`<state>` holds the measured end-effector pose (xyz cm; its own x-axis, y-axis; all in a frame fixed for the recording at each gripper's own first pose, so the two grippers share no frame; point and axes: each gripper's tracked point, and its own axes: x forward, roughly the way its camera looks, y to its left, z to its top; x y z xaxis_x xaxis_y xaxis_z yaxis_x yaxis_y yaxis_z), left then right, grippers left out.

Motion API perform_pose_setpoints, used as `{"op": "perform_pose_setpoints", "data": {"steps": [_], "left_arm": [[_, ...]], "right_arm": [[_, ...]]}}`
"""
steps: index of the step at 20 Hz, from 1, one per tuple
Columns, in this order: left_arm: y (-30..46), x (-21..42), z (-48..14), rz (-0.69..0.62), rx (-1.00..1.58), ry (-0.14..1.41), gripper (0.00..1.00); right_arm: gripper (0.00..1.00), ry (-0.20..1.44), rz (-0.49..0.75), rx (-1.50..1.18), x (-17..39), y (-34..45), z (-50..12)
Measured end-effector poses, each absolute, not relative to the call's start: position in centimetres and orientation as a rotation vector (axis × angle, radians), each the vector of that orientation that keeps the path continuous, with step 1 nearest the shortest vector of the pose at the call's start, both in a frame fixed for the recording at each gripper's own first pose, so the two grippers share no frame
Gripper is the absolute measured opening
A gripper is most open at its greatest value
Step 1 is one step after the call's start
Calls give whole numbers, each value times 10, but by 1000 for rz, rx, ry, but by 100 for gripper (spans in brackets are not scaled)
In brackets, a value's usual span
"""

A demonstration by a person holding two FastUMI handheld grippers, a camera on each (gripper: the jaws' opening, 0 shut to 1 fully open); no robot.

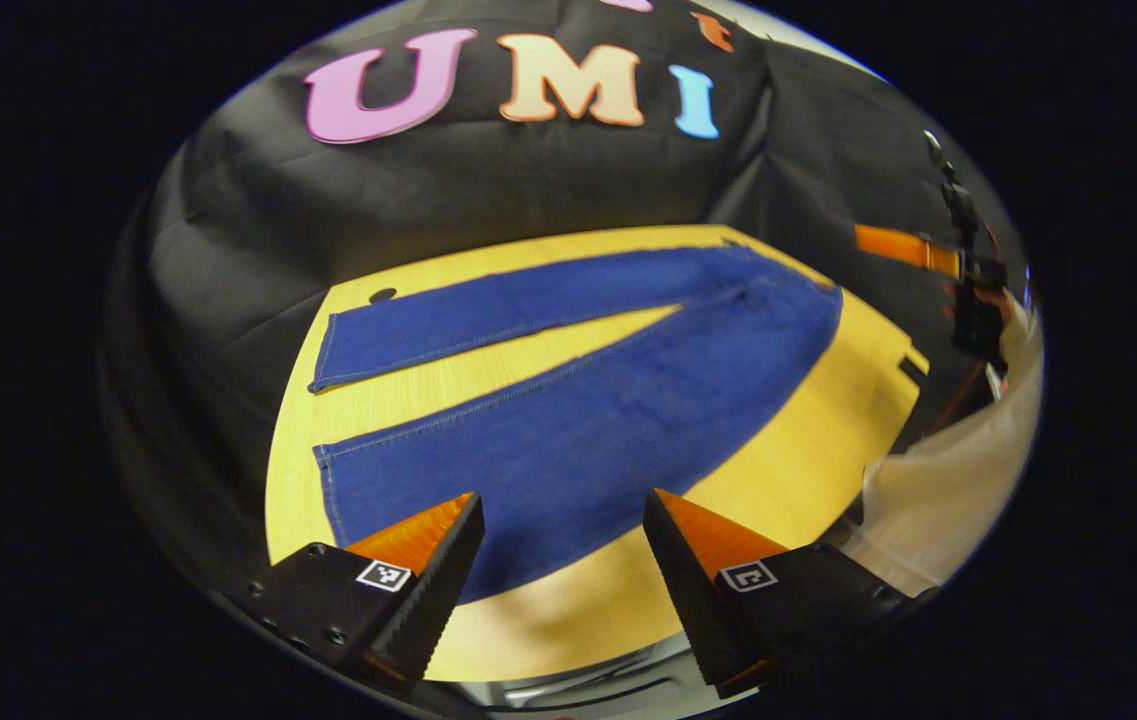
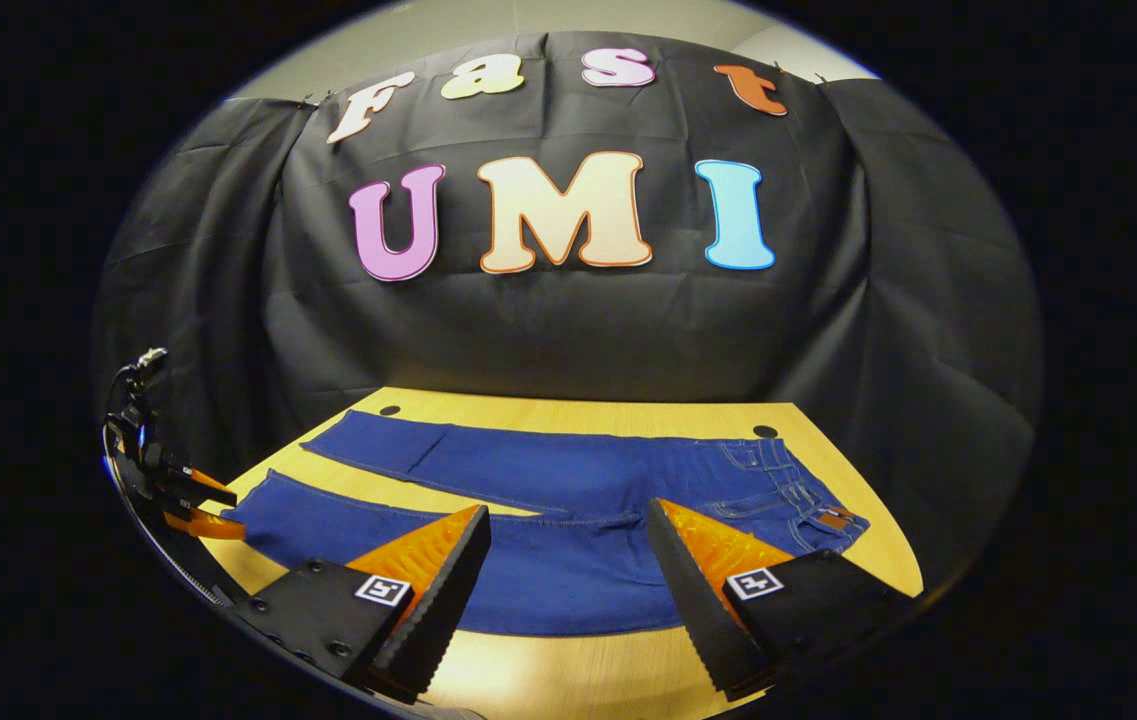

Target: Grasp the waist and the cuffs of the jeans and fold them to make the two legs overlap; first hold the waist and fold one-third of the jeans toward the cuffs, then hold the cuffs and fold the remaining one-third in the same direction to finish folding.

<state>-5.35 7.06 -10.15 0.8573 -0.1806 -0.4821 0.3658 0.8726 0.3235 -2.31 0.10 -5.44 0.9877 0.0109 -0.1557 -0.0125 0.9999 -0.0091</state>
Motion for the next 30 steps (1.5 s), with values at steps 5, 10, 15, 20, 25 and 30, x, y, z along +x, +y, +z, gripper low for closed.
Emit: {"op": "perform_pose_setpoints", "data": {"steps": [5,10,15,20,25,30], "left_arm": [[116,-63,-137,-354,570,644,96],[138,-67,-156,-433,612,776,93],[152,-59,-162,-449,647,835,93],[158,-57,-170,-472,739,879,90],[165,-59,-171,-518,782,954,89],[164,-54,-169,-481,832,1030,76]], "right_arm": [[99,199,13,-50,-34,2,-66],[99,262,32,-116,-43,5,-81],[99,308,75,-182,-48,14,-95],[98,340,81,-175,-47,6,-102],[99,366,67,-163,-43,-1,-111],[98,378,92,-126,-39,6,-118]]}}
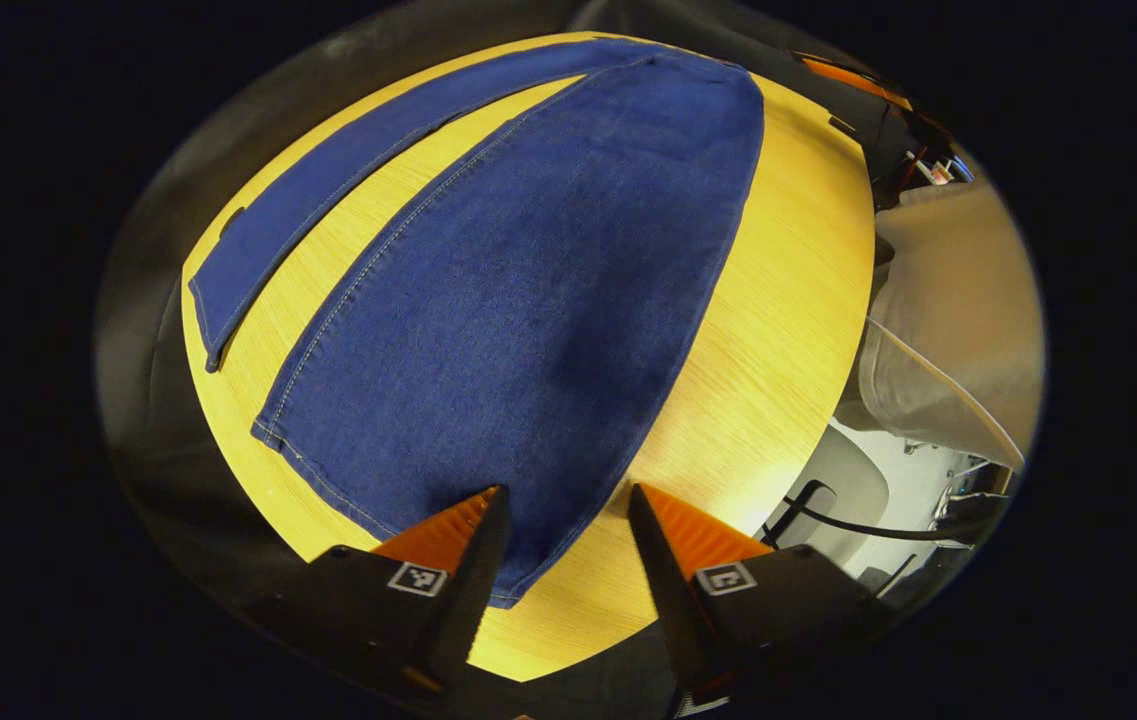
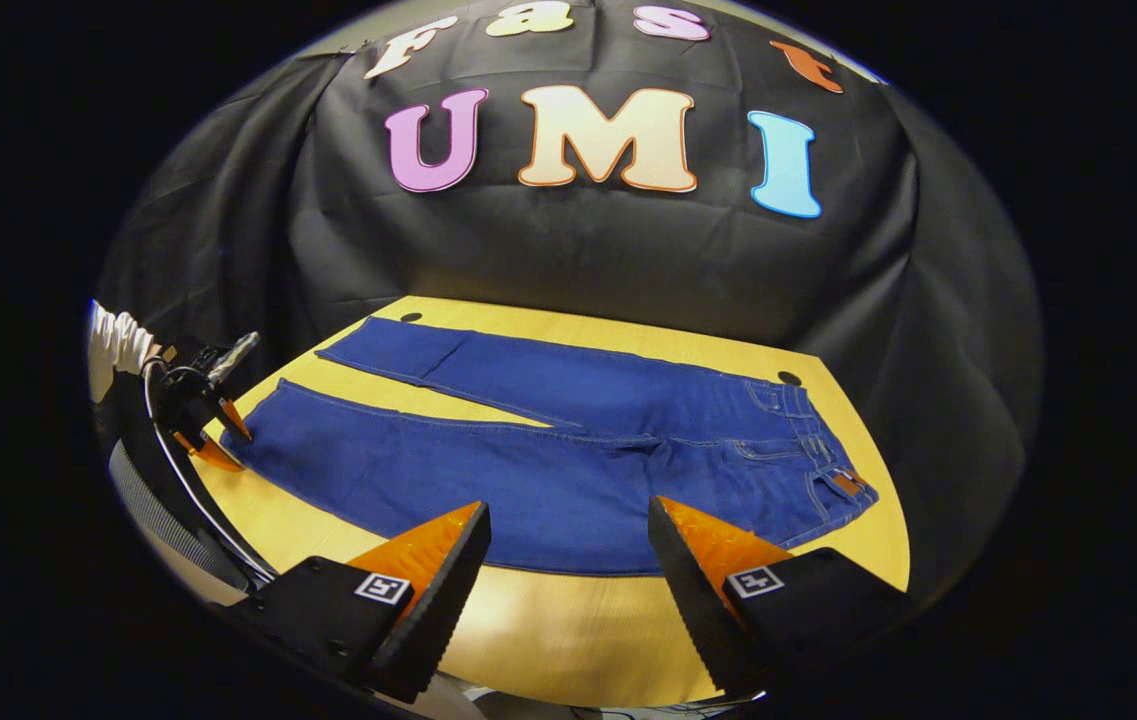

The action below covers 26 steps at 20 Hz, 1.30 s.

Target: Grasp the waist and the cuffs of the jeans and fold them to make the two legs overlap; first hold the waist and fold one-third of the jeans toward the cuffs, then hold the cuffs and fold the remaining one-third in the same direction to finish folding.

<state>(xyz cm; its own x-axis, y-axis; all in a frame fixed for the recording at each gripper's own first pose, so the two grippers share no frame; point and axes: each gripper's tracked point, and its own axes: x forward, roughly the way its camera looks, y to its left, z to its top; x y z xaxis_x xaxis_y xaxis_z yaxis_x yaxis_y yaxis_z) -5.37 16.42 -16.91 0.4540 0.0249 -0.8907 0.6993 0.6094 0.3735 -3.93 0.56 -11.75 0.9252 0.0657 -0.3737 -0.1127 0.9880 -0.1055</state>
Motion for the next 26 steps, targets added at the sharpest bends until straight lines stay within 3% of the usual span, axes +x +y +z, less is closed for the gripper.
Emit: {"op": "perform_pose_setpoints", "data": {"steps": [2,5,8,9,12,19,26], "left_arm": [[166,-51,-172,-470,837,1054,61],[168,-45,-170,-450,839,1070,56],[169,-38,-169,-405,810,1054,14],[168,-39,-168,-401,812,1055,8],[167,-38,-169,-391,809,1056,0],[166,-37,-170,-321,739,1128,0],[166,-37,-172,-266,752,1144,0]], "right_arm": [[98,386,102,-147,-40,4,-120],[99,384,120,-142,-36,-2,-119],[99,395,137,-126,-28,-15,-119],[99,404,144,-129,-26,-21,-122],[99,455,166,-170,-21,-56,-133],[97,702,248,-388,-19,-162,-187],[97,856,376,-487,13,-166,-239]]}}
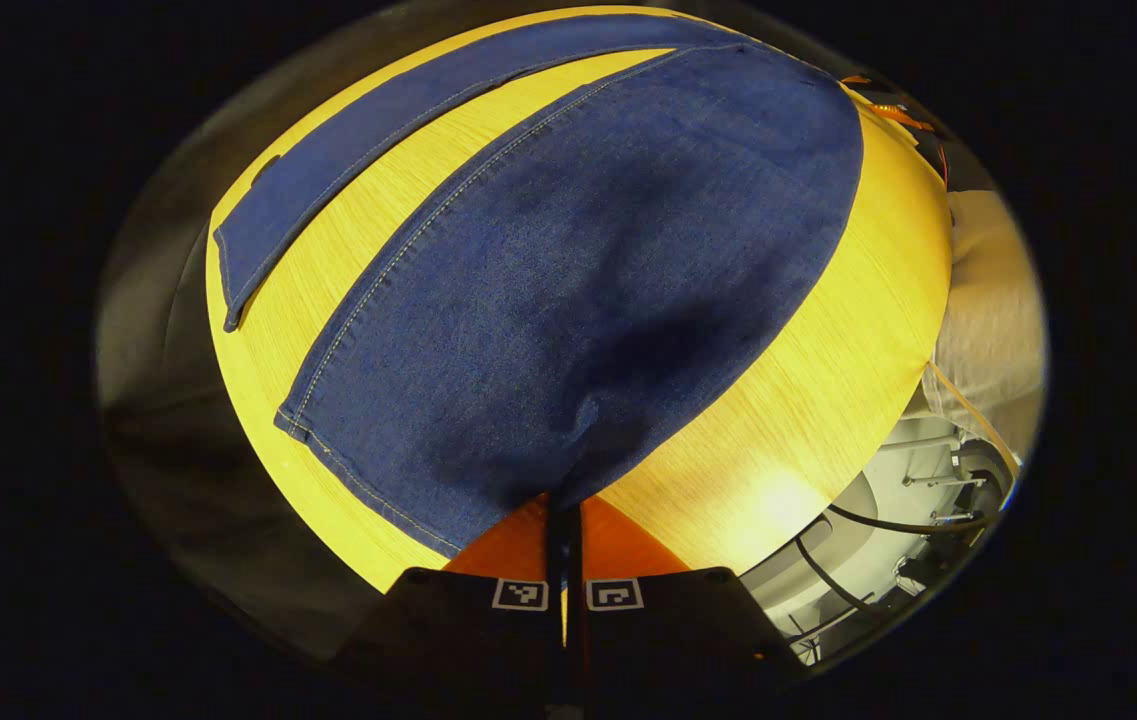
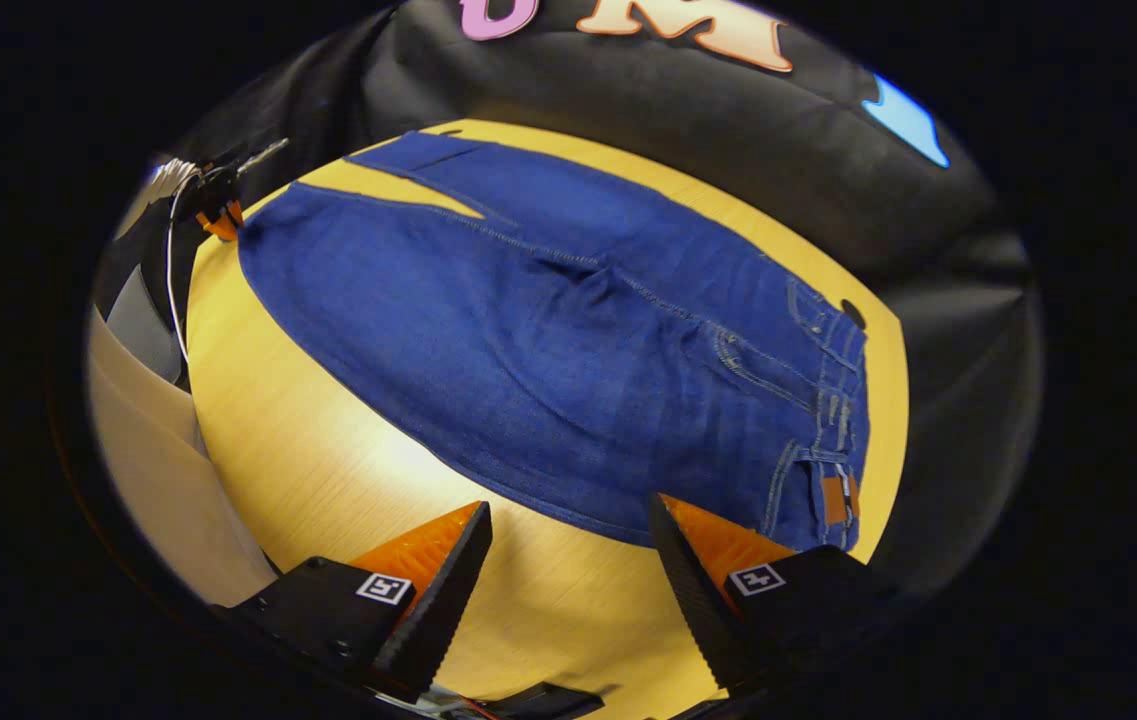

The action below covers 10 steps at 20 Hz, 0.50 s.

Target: Grasp the waist and the cuffs of the jeans and fold them to make the two legs overlap; first hold the waist and fold one-third of the jeans toward the cuffs, then hold the cuffs and fold the remaining one-third in the same direction to finish folding.

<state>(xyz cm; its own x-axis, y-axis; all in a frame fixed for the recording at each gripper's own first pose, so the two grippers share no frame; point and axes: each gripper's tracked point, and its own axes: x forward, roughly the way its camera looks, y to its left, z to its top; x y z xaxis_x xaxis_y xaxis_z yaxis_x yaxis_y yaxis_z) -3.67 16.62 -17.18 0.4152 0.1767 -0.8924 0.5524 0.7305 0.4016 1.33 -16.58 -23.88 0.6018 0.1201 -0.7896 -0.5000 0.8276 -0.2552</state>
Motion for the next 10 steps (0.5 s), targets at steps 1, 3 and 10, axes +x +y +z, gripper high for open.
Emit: {"op": "perform_pose_setpoints", "data": {"steps": [1,3,10], "left_arm": [[166,-37,-172,-262,750,1143,0],[167,-36,-172,-259,751,1140,0],[167,-37,-173,-276,751,1143,0]], "right_arm": [[99,877,397,-502,13,-163,-245],[99,910,433,-527,14,-158,-256],[97,987,470,-459,19,-156,-260]]}}
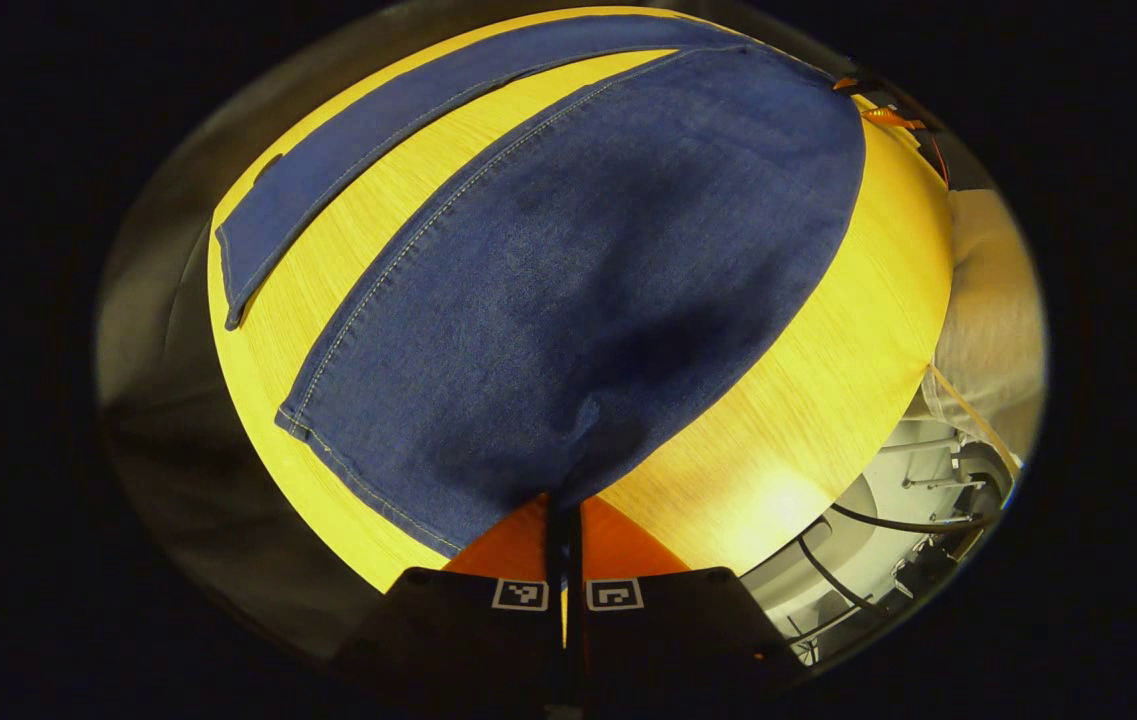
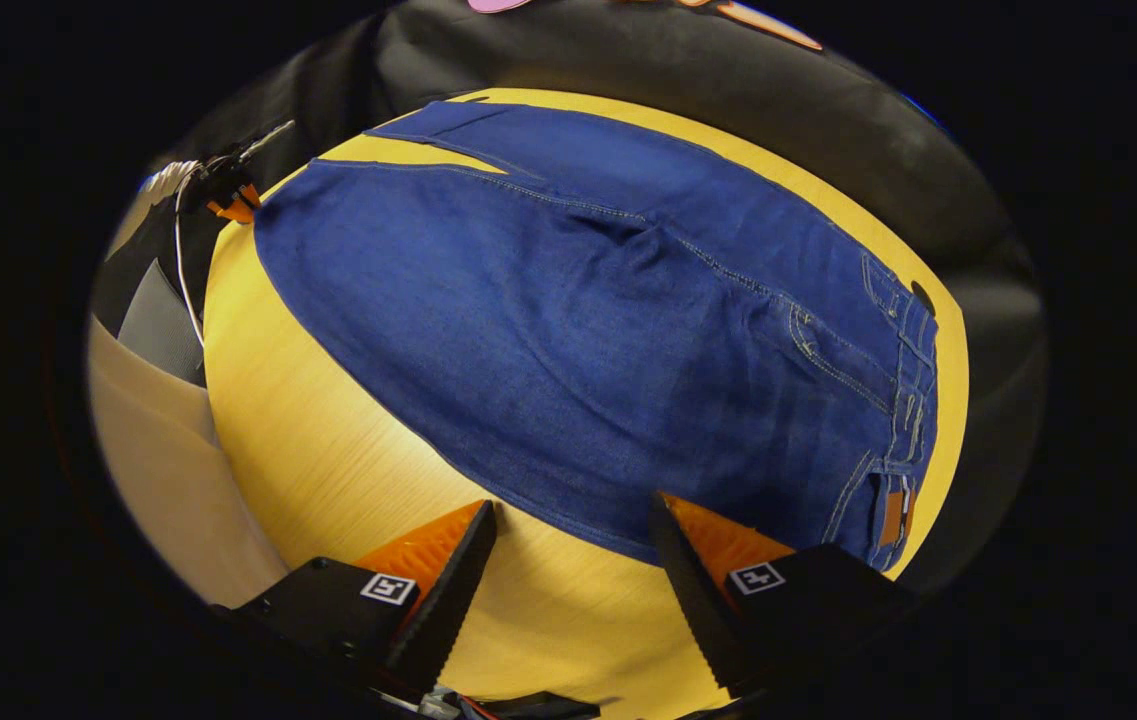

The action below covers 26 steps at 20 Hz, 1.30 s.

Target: Grasp the waist and the cuffs of the jeans and fold them to make the two legs overlap; first hold the waist and fold one-third of the jeans toward the cuffs, then hold the cuffs and fold the remaining one-third in the same direction to finish folding.

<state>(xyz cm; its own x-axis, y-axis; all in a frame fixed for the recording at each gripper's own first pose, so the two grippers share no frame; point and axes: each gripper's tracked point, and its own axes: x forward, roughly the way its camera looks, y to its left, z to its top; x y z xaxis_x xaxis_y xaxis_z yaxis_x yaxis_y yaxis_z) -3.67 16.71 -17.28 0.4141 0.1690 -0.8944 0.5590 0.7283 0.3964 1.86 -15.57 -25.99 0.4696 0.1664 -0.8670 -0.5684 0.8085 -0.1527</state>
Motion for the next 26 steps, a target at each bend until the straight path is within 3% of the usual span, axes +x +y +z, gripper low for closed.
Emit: {"op": "perform_pose_setpoints", "data": {"steps": [3,4,5,6,7,10,11,12,14,15,16,19,20,24,26], "left_arm": [[163,-36,-171,-284,750,1147,0],[163,-37,-172,-289,751,1149,0],[163,-36,-171,-293,749,1151,0],[162,-36,-171,-294,745,1151,0],[160,-34,-171,-295,740,1149,0],[161,-28,-173,-297,743,1143,0],[160,-27,-173,-298,744,1139,0],[158,-29,-172,-296,742,1138,0],[158,-30,-172,-292,738,1128,0],[157,-29,-172,-291,735,1120,0],[155,-29,-172,-289,730,1111,0],[151,-28,-172,-255,673,1047,0],[149,-25,-172,-230,635,1001,0],[153,-18,-169,-38,414,764,0],[156,-7,-163,80,341,641,0]], "right_arm": [[98,1006,461,-467,17,-155,-262],[92,1002,463,-465,18,-155,-261],[96,1000,465,-469,19,-156,-260],[84,995,470,-474,20,-155,-258],[84,990,479,-480,23,-156,-258],[39,979,492,-517,36,-156,-255],[41,970,492,-531,42,-159,-252],[18,961,483,-545,49,-162,-250],[10,975,442,-522,48,-165,-250],[14,980,413,-491,44,-166,-253],[10,963,401,-472,43,-165,-250],[13,887,338,-434,48,-166,-251],[3,866,303,-425,47,-168,-249],[6,802,131,-370,45,-169,-246],[3,764,61,-319,47,-165,-235]]}}
